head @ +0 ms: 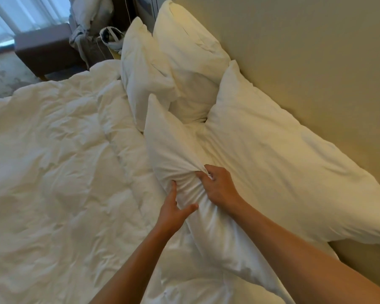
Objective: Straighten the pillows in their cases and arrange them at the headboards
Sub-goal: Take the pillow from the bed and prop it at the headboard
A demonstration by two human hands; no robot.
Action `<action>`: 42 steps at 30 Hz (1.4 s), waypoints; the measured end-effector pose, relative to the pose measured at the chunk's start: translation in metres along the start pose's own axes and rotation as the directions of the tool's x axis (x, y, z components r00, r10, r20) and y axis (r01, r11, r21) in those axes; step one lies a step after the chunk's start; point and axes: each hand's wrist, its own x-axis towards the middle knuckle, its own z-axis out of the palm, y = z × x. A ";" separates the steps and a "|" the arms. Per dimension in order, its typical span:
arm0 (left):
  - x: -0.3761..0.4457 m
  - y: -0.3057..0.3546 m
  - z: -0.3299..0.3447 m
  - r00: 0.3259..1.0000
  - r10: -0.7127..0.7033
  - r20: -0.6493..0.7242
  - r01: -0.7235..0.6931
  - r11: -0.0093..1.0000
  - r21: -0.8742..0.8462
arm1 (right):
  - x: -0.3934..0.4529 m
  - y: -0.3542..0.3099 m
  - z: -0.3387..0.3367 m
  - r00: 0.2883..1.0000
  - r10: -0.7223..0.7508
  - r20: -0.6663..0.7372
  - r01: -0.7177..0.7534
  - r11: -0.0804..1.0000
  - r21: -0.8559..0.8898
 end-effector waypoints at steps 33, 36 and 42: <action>-0.001 0.050 0.109 0.988 -0.043 0.149 -0.037 0.869 0.493 | -0.050 0.125 -0.138 0.980 0.030 -0.198 -0.141 0.807 -0.574; -0.009 0.060 0.128 0.988 -0.052 0.145 -0.037 0.835 0.548 | -0.050 0.129 -0.147 0.979 0.066 -0.192 -0.169 0.788 -0.591; -0.019 0.072 0.151 0.990 -0.125 0.071 0.055 0.786 0.616 | -0.070 0.133 -0.172 0.992 0.072 -0.103 -0.121 0.774 -0.621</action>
